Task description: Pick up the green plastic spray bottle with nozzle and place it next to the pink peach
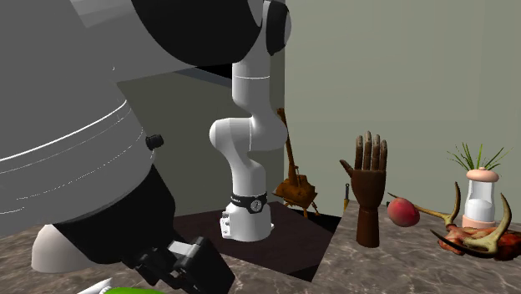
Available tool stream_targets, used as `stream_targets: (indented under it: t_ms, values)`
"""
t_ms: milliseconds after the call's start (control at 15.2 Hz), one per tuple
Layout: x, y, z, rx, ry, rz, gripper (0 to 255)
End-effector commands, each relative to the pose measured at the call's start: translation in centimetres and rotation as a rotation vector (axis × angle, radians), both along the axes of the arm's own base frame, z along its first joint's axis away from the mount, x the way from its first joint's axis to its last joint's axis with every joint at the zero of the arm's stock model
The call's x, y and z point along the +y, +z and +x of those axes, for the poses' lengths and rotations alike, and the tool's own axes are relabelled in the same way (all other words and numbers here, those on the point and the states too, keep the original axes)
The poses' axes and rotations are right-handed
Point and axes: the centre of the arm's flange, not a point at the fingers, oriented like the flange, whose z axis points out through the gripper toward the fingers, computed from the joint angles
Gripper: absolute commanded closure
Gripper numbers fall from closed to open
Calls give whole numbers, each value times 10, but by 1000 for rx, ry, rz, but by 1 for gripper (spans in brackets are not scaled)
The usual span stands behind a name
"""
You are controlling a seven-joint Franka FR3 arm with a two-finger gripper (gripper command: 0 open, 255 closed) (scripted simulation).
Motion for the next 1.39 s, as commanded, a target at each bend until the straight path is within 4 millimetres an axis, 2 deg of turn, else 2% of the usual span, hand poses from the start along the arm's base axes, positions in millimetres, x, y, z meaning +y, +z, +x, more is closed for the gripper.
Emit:
stream_targets:
  t_ms: [0,66,132,726,792,1320]
  values:
    - [0,0,0,0,0,0,0]
    - [0,0,0,0,0,0,0]
    - [0,0,0,0,0,0,255]
    - [0,0,0,0,0,0,255]
    - [0,0,0,0,0,0,0]
    - [-34,-20,-92,-55,-68,-203,0]
